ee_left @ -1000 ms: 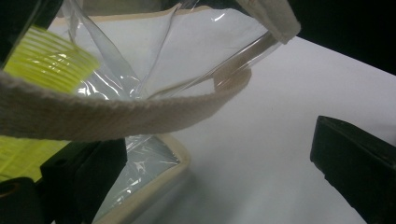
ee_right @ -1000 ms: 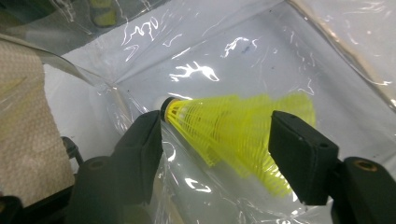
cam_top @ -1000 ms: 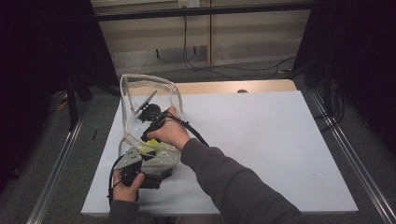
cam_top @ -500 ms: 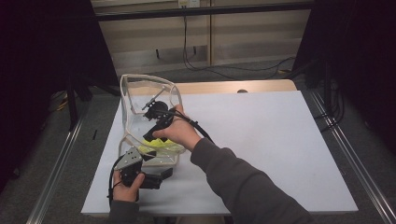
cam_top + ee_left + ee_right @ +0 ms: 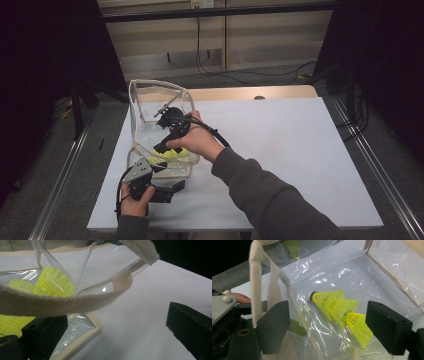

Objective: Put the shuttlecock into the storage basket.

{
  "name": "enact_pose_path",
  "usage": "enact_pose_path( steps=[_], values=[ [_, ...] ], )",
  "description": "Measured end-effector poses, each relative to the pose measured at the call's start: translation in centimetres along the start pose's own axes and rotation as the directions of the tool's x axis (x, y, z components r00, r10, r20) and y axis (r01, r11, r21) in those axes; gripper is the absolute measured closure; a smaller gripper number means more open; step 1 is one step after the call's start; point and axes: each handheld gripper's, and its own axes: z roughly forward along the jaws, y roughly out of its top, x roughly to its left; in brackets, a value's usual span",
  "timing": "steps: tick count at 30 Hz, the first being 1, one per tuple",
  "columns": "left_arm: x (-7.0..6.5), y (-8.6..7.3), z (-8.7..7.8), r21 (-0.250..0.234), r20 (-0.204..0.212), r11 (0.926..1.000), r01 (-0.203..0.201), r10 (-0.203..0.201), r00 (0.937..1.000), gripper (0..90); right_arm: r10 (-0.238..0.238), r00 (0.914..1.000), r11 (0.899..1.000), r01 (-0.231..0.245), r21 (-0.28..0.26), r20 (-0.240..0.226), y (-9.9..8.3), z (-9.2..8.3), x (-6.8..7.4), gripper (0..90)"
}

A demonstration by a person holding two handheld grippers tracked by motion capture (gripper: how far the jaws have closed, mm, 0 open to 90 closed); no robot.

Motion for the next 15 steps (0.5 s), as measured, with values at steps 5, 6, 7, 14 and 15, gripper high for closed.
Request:
enact_pose_path(
  steps=[5,6,7,14,15],
  values=[
    [0.0,0.0,0.0,0.003,-0.001,1.0,0.001,-0.001,1.0,3.8,-0.002,1.0,1.0,0.002,-0.012,-0.005,-0.3,-1.0,-0.1,18.0],
    [0.0,0.0,0.0,0.003,-0.001,1.0,0.0,0.0,1.0,3.8,-0.002,1.0,1.0,0.002,-0.017,-0.008,-0.4,-1.2,-0.2,17.7],
    [0.0,0.0,0.0,0.003,-0.001,1.0,0.001,-0.001,1.0,3.8,-0.001,1.0,1.0,0.001,-0.02,-0.009,-0.4,-1.4,-0.3,17.3],
    [-0.1,-0.1,0.0,0.004,-0.02,1.0,0.004,-0.004,0.9998,3.8,-0.002,0.9998,0.999,0.001,-0.035,-0.021,-0.9,-2.5,-0.6,15.8],
    [-0.1,-0.1,0.0,0.004,-0.021,1.0,0.004,-0.004,0.9998,3.8,-0.002,0.9997,0.999,0.001,-0.037,-0.023,-1.0,-2.7,-0.6,15.7]
  ],
)
